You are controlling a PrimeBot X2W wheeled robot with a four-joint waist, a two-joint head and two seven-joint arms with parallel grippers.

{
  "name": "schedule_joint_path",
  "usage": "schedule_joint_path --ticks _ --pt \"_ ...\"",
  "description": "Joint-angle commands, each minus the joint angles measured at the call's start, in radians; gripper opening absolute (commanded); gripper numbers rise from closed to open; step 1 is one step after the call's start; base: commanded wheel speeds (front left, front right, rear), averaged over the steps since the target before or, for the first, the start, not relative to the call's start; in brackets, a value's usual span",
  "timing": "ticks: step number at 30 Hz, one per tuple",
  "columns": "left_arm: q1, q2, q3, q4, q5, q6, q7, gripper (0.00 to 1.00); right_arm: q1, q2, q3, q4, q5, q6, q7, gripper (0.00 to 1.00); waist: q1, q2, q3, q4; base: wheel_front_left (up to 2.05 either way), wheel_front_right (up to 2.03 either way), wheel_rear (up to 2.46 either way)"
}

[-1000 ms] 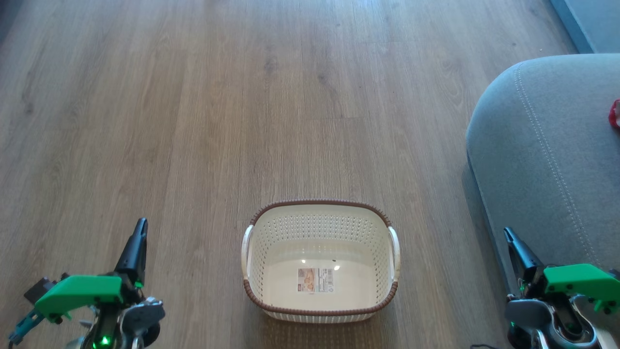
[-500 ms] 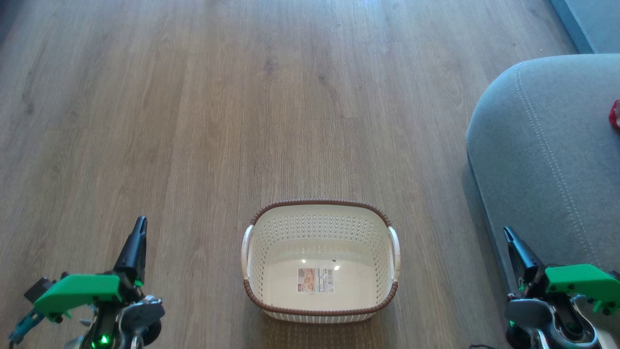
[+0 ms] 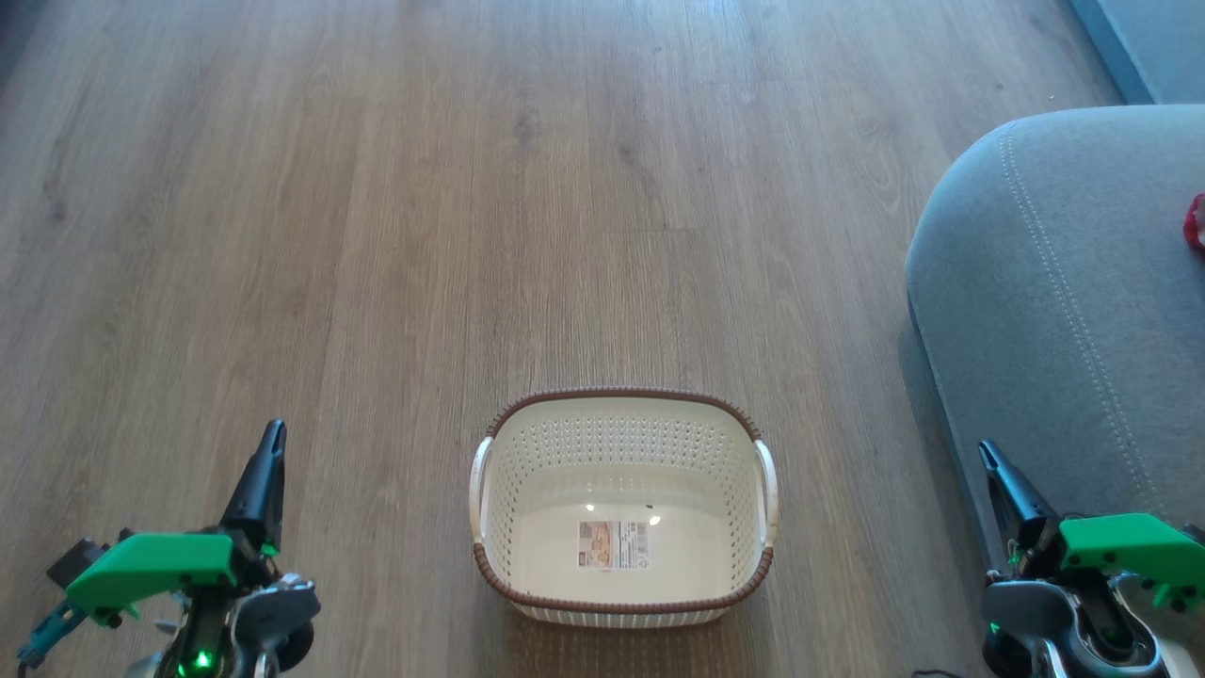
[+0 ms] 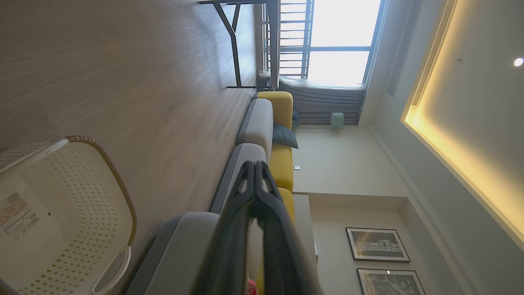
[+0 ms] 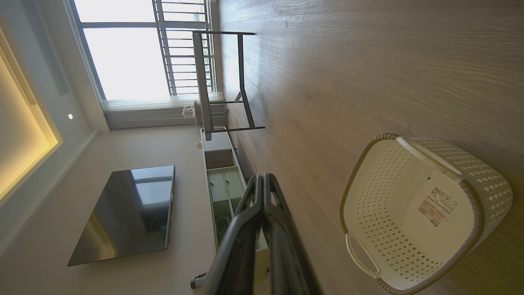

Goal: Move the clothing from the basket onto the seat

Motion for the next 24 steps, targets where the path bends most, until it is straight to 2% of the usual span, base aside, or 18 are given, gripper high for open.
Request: schedule_joint_path --ticks 1,24 --pt "-0.056 0.005 0.036 -0.034 -0.004 -0.007 0.004 0.0 -0.052 -0.006 0.017 -0.04 0.005 0.007 0.008 0.0 0.0 0.0 0.0 0.0 0.0 0.0 0.0" --pt "-0.056 0.005 0.036 -0.034 -0.004 -0.007 0.004 0.0 -0.052 -0.006 0.017 -0.04 0.005 0.007 0.008 0.0 0.0 0.0 0.0 0.0 0.0 0.0 0.0"
